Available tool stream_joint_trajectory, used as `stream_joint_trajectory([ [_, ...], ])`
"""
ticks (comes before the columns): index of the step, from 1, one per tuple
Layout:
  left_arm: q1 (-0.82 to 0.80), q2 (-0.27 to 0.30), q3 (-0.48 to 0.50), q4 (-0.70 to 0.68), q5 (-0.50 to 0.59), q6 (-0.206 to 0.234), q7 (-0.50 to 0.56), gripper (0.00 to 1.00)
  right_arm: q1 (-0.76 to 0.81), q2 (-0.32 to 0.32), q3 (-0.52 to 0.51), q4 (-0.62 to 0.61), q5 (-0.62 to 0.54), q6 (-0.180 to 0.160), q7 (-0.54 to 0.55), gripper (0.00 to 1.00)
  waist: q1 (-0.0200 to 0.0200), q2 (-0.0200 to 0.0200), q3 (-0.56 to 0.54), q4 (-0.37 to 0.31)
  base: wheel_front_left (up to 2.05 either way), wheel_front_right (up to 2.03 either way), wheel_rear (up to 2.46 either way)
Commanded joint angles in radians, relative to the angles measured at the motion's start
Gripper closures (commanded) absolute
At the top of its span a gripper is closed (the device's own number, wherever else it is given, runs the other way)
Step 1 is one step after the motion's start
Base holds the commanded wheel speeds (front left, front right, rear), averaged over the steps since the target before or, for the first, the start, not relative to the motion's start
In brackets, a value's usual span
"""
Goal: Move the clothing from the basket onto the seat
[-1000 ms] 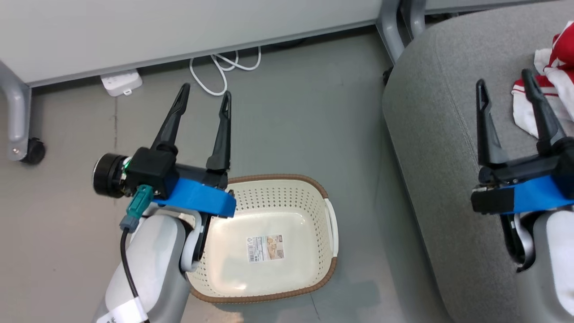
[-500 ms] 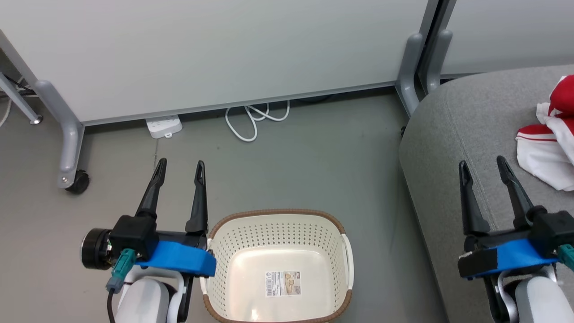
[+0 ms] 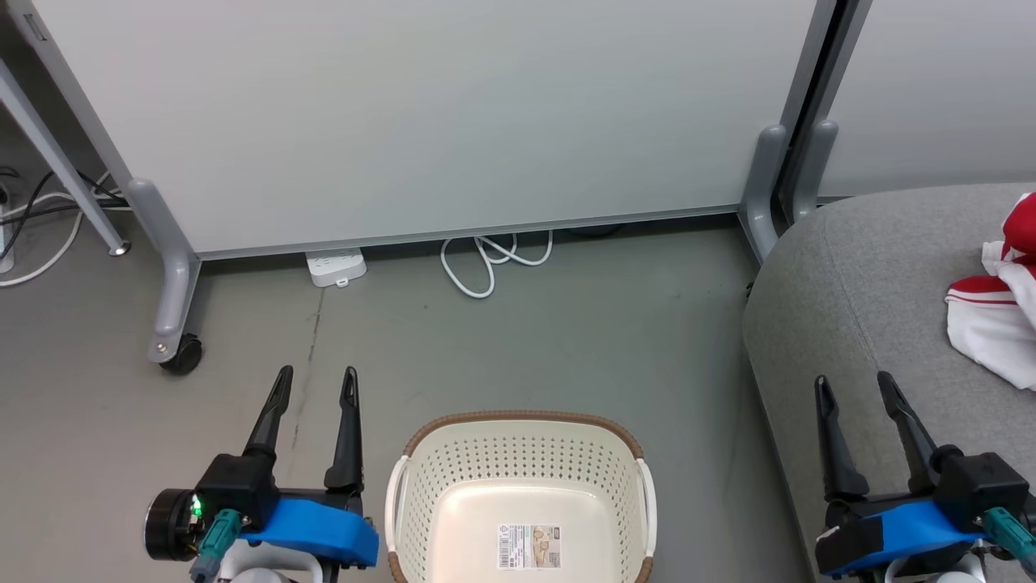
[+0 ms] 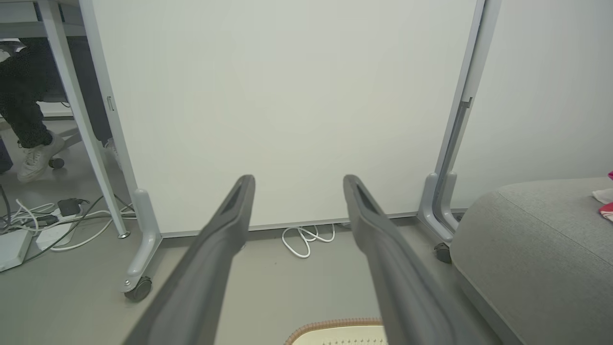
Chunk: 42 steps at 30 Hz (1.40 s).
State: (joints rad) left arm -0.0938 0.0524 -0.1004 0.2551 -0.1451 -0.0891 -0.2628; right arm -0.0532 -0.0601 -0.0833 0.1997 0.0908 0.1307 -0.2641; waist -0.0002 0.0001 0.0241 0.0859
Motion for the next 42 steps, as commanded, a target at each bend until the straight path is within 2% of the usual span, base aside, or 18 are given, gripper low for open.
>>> stream_joint_trajectory([
  [1,0.011,-0.002,0.008,0.004,0.007,-0.005,-0.003,0.0,0.017,0.005,0.001,0.005,0.003,0.0,0.0,0.0,0.0002,-0.0001,-0.004,0.006,0.0,0.0,0.0],
  [20,0.026,-0.003,-0.009,0.003,-0.003,0.008,-0.003,0.0,0.021,0.011,0.002,0.031,0.018,0.0,0.0,0.0,0.0002,-0.0001,-0.009,0.022,0.0,0.0,0.0],
  [21,0.025,-0.001,-0.008,0.005,-0.005,0.008,0.0,1.0,0.017,0.008,0.002,0.031,0.016,0.0,0.0,1.0,0.0002,-0.0001,-0.009,0.022,0.0,0.0,0.0],
  [26,0.057,-0.001,-0.009,0.045,-0.009,0.008,0.006,1.0,0.03,0.013,0.002,0.075,0.019,0.0,0.002,1.0,0.0002,-0.0001,-0.009,0.022,0.0,0.0,0.0],
  [42,0.039,0.0,0.037,0.033,-0.318,-0.003,0.082,1.0,0.009,0.012,-0.006,0.068,0.335,0.0,0.082,1.0,0.0002,-0.0001,-0.01,0.008,0.0,0.0,0.0],
])
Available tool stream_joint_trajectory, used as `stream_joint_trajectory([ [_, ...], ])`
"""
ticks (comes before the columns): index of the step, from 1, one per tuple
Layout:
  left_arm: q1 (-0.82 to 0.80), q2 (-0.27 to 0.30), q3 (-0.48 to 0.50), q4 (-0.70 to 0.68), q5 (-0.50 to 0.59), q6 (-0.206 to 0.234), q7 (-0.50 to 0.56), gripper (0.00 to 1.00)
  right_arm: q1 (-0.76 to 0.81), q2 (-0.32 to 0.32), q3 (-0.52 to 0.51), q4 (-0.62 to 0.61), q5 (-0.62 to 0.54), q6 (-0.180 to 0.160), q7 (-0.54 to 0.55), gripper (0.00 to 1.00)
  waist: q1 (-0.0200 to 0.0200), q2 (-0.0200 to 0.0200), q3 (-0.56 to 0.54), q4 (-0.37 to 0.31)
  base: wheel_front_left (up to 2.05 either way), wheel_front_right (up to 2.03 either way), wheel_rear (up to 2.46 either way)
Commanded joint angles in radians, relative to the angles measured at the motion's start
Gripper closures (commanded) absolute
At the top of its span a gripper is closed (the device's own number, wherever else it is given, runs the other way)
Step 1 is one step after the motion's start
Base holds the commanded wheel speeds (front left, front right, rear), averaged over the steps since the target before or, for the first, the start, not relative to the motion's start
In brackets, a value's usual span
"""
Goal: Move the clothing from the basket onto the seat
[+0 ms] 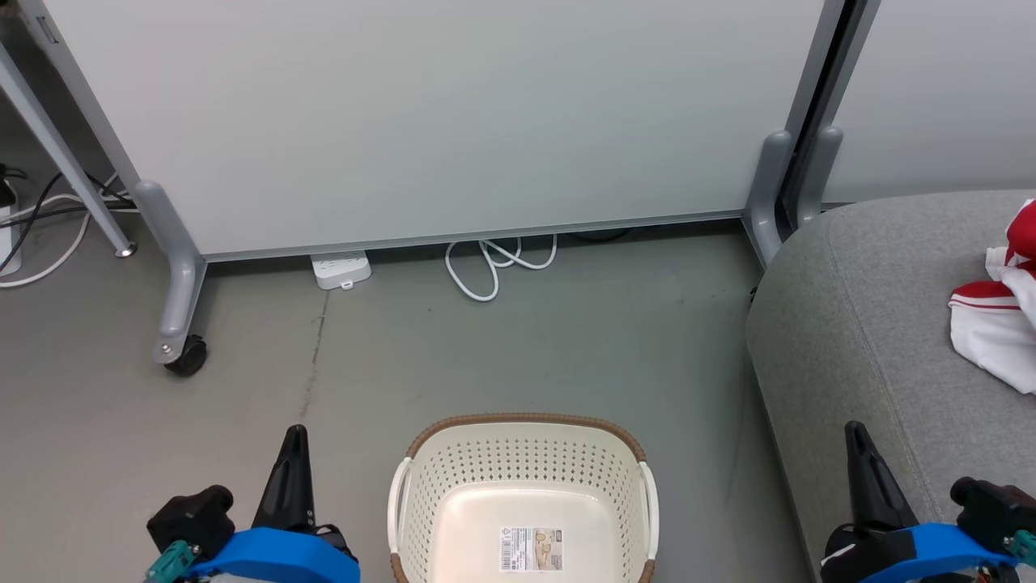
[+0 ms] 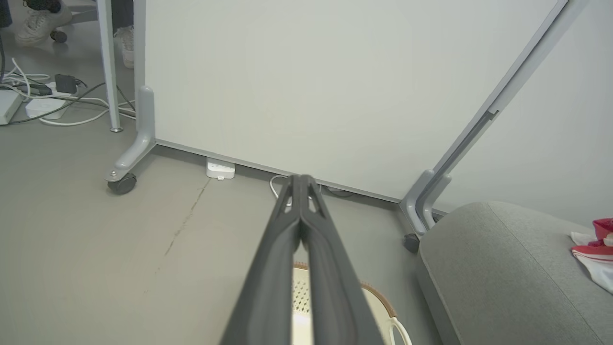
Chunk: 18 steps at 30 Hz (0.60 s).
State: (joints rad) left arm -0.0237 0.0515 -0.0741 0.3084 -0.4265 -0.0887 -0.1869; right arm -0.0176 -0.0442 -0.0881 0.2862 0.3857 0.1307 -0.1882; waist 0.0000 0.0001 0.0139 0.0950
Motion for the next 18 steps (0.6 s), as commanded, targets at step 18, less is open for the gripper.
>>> stream_joint_trajectory([
  [18,-0.046,0.002,0.052,-0.032,-0.305,-0.012,0.074,1.0,-0.044,-0.005,-0.007,-0.026,0.318,0.0,0.075,1.0,0.0,-0.0001,-0.002,-0.016,0.0,0.0,0.0],
])
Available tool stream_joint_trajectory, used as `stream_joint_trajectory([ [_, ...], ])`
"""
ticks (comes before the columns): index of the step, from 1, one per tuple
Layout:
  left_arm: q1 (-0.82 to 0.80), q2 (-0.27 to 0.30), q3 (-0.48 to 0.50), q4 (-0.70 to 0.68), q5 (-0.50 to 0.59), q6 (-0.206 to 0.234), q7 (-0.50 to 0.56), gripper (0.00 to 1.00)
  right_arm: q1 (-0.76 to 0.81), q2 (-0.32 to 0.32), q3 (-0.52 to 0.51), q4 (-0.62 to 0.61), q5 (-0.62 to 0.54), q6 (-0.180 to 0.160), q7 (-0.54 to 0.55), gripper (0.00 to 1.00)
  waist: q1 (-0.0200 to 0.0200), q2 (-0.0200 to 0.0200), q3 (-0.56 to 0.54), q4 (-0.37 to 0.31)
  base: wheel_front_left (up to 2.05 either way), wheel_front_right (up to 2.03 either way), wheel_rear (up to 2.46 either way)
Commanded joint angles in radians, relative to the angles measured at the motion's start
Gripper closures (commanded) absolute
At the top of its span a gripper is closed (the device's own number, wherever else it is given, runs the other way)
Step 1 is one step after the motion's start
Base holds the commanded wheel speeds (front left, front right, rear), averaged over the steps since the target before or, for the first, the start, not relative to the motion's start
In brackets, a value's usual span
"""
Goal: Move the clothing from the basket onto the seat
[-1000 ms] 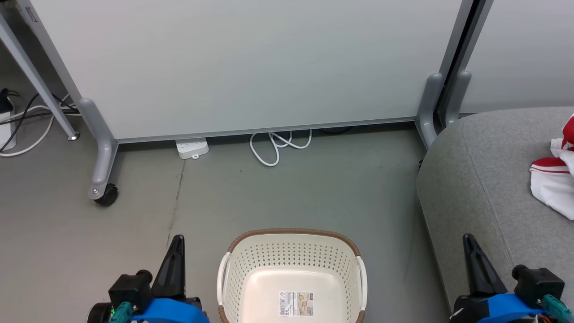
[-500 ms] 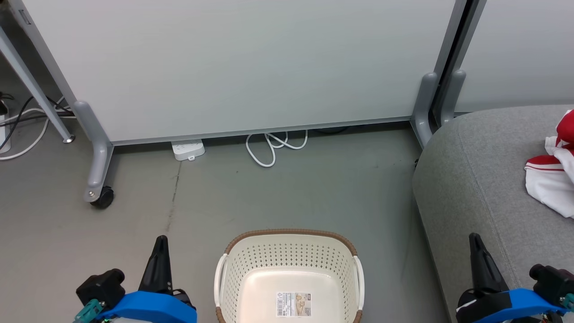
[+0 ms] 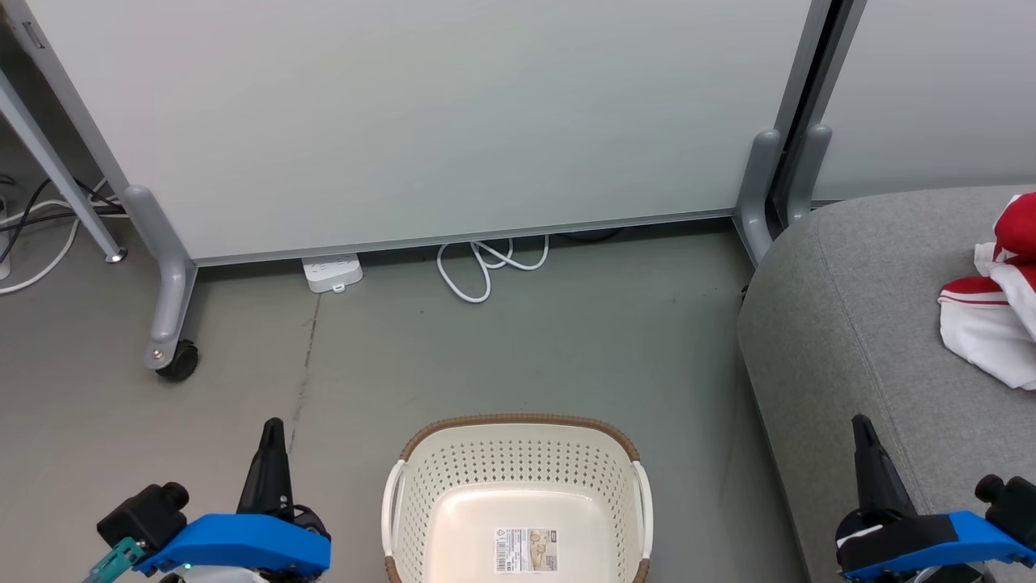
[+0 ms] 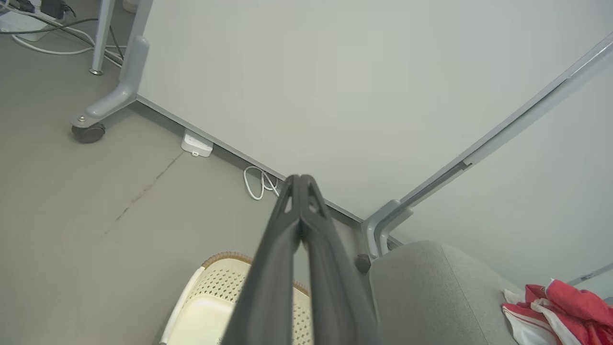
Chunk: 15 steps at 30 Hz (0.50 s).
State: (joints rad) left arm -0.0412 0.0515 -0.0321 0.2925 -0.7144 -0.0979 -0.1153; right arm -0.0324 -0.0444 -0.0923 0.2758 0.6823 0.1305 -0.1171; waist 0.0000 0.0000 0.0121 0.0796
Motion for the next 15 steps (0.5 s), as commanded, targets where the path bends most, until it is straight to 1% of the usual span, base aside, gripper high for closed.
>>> stream_joint_trajectory([
  [1,-0.029,0.002,0.012,-0.017,-0.032,-0.004,0.007,1.0,-0.03,-0.005,-0.003,-0.016,0.036,0.0,0.008,1.0,0.0,0.0,0.0,-0.001,0.0,0.0,0.0],
  [15,-0.041,0.002,0.041,-0.025,-0.218,-0.011,0.054,1.0,-0.043,-0.006,-0.007,-0.021,0.227,0.0,0.055,1.0,0.0,0.0,-0.001,-0.013,0.0,0.0,0.0],
])
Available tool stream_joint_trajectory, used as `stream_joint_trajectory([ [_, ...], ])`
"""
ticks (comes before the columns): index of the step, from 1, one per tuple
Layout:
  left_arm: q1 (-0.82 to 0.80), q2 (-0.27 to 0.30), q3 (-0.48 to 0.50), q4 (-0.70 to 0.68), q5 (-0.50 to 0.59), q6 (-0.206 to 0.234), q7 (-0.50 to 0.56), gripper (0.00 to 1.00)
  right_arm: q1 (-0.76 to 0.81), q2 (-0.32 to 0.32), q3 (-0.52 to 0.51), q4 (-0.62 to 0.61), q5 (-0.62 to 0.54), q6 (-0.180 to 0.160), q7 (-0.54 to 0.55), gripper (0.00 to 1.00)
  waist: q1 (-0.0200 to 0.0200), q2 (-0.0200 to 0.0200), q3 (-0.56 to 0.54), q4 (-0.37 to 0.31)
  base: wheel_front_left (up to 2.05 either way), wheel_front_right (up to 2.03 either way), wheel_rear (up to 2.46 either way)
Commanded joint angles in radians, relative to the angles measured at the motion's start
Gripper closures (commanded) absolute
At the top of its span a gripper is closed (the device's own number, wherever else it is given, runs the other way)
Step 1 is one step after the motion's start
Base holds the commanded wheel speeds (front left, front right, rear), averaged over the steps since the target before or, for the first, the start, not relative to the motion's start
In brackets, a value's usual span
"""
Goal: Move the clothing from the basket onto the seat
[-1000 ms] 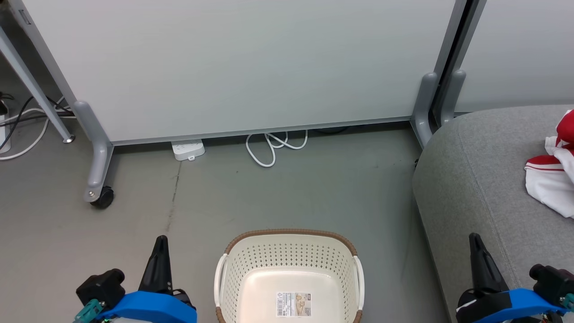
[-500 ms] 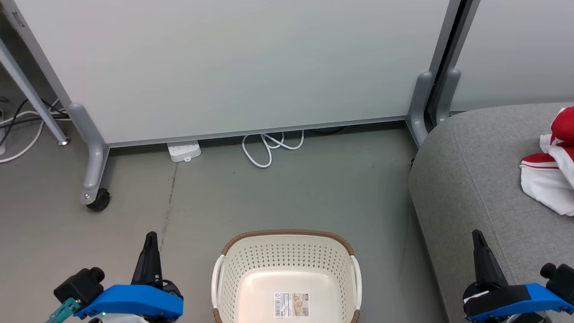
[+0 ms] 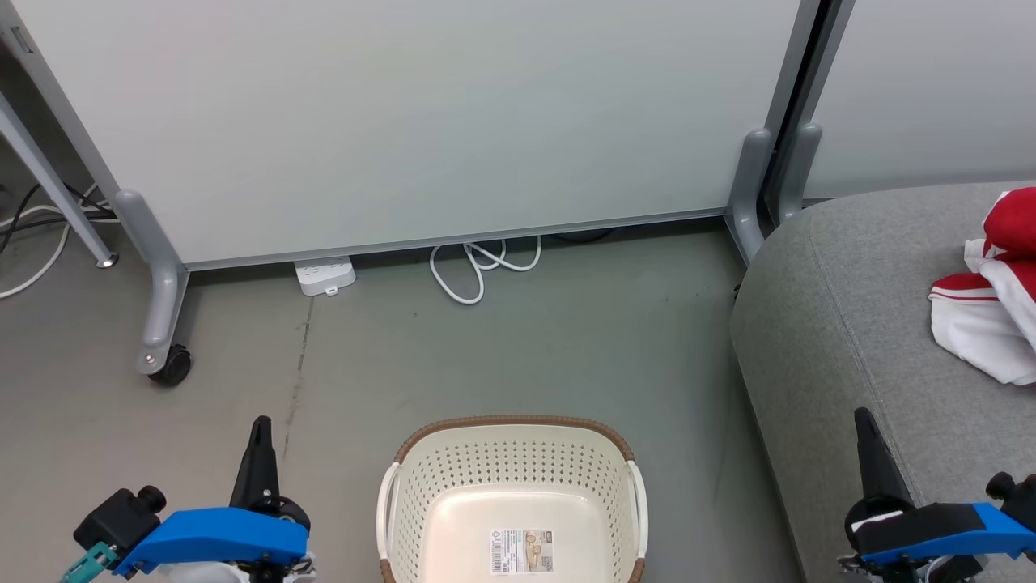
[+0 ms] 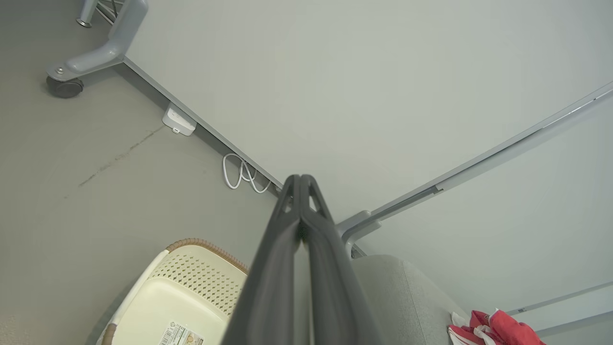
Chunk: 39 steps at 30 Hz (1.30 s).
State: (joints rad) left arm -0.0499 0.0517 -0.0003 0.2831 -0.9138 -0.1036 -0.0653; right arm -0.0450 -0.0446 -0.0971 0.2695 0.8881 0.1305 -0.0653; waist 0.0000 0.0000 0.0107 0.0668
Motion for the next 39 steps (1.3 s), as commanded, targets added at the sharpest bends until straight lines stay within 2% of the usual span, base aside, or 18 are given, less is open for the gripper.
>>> stream_joint_trajectory([
  [1,-0.033,0.002,0.011,-0.016,-0.031,-0.006,0.007,1.0,-0.031,-0.006,-0.003,-0.015,0.034,0.0,0.007,1.0,0.0,0.0,0.0,-0.001,0.0,0.0,0.0],
  [16,-0.042,0.002,0.04,-0.023,-0.212,-0.012,0.054,1.0,-0.042,-0.007,-0.007,-0.019,0.22,0.0,0.055,1.0,0.0,0.0,-0.002,-0.015,0.0,0.0,0.0],
  [39,-0.052,0.001,0.074,-0.031,-0.429,-0.021,0.111,1.0,-0.055,-0.007,-0.012,-0.022,0.446,0.0,0.11,1.0,0.0,0.0,-0.004,-0.035,0.0,0.0,0.0],
])
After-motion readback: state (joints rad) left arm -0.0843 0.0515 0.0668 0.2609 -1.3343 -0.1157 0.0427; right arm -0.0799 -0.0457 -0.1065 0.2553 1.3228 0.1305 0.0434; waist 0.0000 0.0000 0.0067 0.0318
